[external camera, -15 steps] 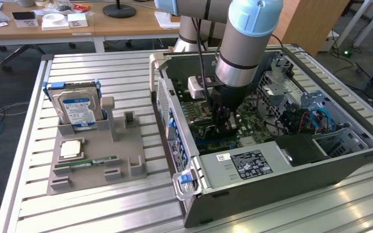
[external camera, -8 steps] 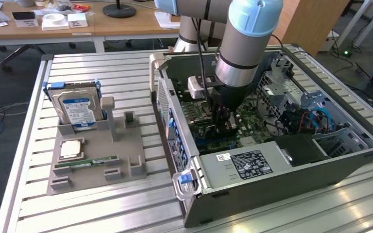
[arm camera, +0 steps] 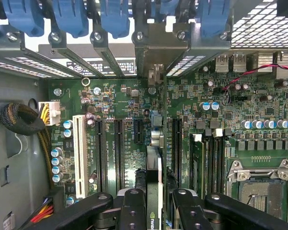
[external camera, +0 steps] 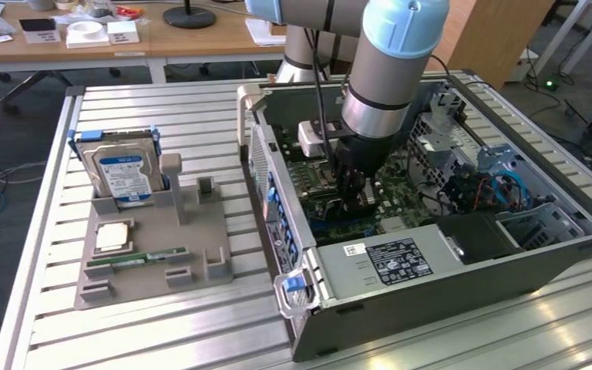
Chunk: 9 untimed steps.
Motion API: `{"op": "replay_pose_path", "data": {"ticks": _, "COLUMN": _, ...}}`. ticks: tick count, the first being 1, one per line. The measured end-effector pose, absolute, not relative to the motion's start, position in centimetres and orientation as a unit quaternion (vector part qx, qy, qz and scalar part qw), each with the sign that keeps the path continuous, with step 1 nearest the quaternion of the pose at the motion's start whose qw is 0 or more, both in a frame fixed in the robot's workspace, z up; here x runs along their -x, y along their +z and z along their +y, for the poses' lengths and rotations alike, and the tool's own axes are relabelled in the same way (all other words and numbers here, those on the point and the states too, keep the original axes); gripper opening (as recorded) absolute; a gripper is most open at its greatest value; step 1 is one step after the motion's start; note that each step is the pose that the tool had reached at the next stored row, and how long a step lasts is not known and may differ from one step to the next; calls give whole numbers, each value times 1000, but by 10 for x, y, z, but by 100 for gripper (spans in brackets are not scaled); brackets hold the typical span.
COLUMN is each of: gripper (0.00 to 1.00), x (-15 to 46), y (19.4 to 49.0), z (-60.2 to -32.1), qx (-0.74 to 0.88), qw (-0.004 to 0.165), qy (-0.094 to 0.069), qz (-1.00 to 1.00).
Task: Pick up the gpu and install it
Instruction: 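Insert the gpu into the slot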
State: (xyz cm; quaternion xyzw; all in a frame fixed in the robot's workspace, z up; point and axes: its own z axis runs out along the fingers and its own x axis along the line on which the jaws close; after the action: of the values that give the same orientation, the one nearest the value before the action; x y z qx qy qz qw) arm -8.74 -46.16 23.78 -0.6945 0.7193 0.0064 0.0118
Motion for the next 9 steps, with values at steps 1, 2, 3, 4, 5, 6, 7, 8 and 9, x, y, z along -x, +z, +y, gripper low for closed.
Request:
{"op": "replay_pose_path", "data": {"ticks": 1, "gripper": 26, "x": 87, "y": 238, "z": -462, "qx": 695, "qw": 12, "qy": 6, "qz": 719}}
{"op": "replay_pose_path", "data": {"ticks": 2, "gripper": 26, "x": 87, "y": 238, "z": -462, "qx": 695, "qw": 12, "qy": 6, "qz": 719}}
{"op": "replay_pose_path", "data": {"ticks": 3, "gripper": 26, "x": 87, "y": 238, "z": -462, "qx": 695, "qw": 12, "qy": 6, "qz": 719}}
{"op": "replay_pose_path", "data": {"ticks": 4, "gripper": 26, "x": 87, "y": 238, "z": -462, "qx": 695, "qw": 12, "qy": 6, "qz": 719}}
{"op": "replay_pose_path", "data": {"ticks": 5, "gripper": 26, "x": 87, "y": 238, "z": -462, "qx": 695, "qw": 12, "qy": 6, "qz": 719}}
{"op": "replay_pose_path", "data": {"ticks": 6, "gripper": 26, "x": 87, "y": 238, "z": -462, "qx": 695, "qw": 12, "qy": 6, "qz": 719}}
{"op": "replay_pose_path", "data": {"ticks": 7, "gripper": 26, "x": 87, "y": 238, "z": -462, "qx": 695, "qw": 12, "qy": 6, "qz": 719}}
{"op": "replay_pose_path", "data": {"ticks": 8, "gripper": 26, "x": 87, "y": 238, "z": -462, "qx": 695, "qw": 12, "qy": 6, "qz": 719}}
{"op": "replay_pose_path", "data": {"ticks": 9, "gripper": 26, "x": 87, "y": 238, "z": -462, "qx": 695, "qw": 12, "qy": 6, "qz": 719}}
